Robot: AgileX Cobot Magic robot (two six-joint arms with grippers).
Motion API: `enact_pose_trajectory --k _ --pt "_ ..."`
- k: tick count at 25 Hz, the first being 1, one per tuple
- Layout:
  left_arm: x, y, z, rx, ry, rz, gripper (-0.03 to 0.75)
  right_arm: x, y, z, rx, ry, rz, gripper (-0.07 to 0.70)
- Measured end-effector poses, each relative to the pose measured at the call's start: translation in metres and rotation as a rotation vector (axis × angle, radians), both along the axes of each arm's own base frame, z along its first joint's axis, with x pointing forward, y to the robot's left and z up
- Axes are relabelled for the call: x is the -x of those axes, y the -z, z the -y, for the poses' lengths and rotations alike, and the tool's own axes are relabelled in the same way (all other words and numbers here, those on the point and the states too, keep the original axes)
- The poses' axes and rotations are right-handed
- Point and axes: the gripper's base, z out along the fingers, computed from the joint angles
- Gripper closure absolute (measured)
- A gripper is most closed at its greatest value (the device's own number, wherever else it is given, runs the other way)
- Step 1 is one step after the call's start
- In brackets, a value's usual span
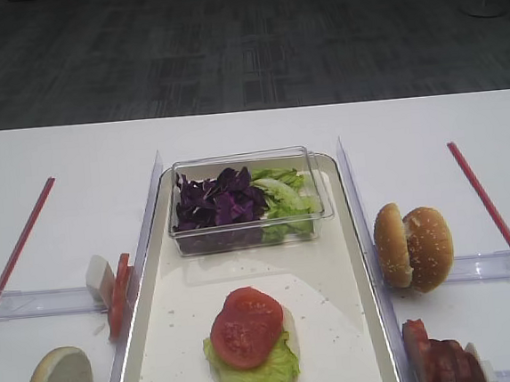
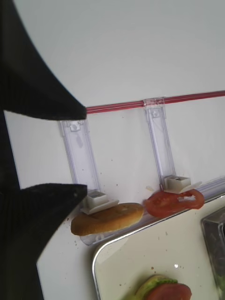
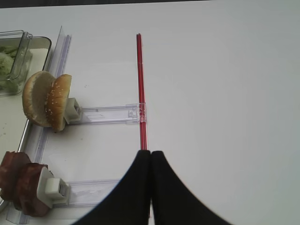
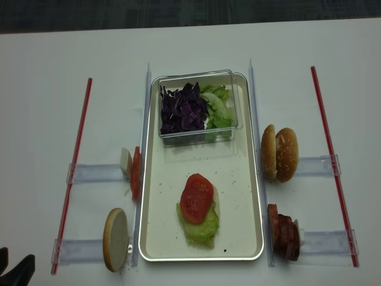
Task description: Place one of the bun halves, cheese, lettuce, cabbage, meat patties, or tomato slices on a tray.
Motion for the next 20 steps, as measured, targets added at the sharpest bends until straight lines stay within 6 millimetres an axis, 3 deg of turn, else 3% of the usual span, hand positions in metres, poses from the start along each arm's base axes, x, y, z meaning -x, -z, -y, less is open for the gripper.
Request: enact_pose_trajectory --k 14,20 --pt "0.001 0.0 0.0 -0.001 -0.049 0.005 0.422 0.0 0.0 0.0 0.0 0.0 0.0 0.267" --pt "0.016 0.0 -0.001 0.006 -0.063 0.112 0.422 0.0 0.0 0.0 0.0 0.0 0.0 0.267"
